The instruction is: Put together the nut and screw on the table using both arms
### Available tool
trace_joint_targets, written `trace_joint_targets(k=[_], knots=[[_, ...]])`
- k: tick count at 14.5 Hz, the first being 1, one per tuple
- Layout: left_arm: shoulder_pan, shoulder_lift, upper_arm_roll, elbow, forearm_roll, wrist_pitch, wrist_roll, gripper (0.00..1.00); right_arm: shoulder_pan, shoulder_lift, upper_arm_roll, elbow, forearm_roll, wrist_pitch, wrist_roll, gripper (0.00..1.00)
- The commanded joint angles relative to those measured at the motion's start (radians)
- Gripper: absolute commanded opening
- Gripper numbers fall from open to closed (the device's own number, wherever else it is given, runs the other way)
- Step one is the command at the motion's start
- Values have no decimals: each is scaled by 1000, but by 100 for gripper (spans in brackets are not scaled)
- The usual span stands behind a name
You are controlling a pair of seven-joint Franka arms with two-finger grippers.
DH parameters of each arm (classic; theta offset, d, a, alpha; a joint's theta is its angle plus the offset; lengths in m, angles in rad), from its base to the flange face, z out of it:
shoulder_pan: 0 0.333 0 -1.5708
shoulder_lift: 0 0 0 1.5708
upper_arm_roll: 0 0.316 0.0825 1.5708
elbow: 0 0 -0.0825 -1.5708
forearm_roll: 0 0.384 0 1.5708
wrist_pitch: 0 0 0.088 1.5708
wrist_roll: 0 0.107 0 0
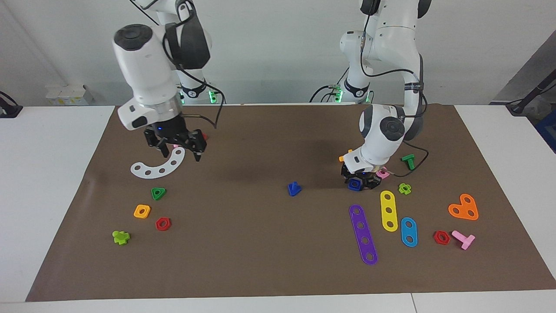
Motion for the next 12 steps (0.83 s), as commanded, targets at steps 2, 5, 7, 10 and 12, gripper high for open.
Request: trace_joint_targets(k=[2,5,7,10,12], knots=[[-8,-1,5,-2,-20,-6,-8,6,-118,-72,15,-34,6,-156,-167,100],[-19,10,5,89,-22,-86,-206,2,-201,-92,13,-56,1,-244,-256,100],[-62,44,5,216,-37,-199,-406,2,-253,-120,13,-87,-2,-244,-305,100],[-172,77,5,309,-62,-223,-670,3,-284,-130,13,-66,-11,-238,-360,100],[-229,100,6,352,-95,-224,-754,3,-274,-129,15,-3,-23,-244,-356,100]])
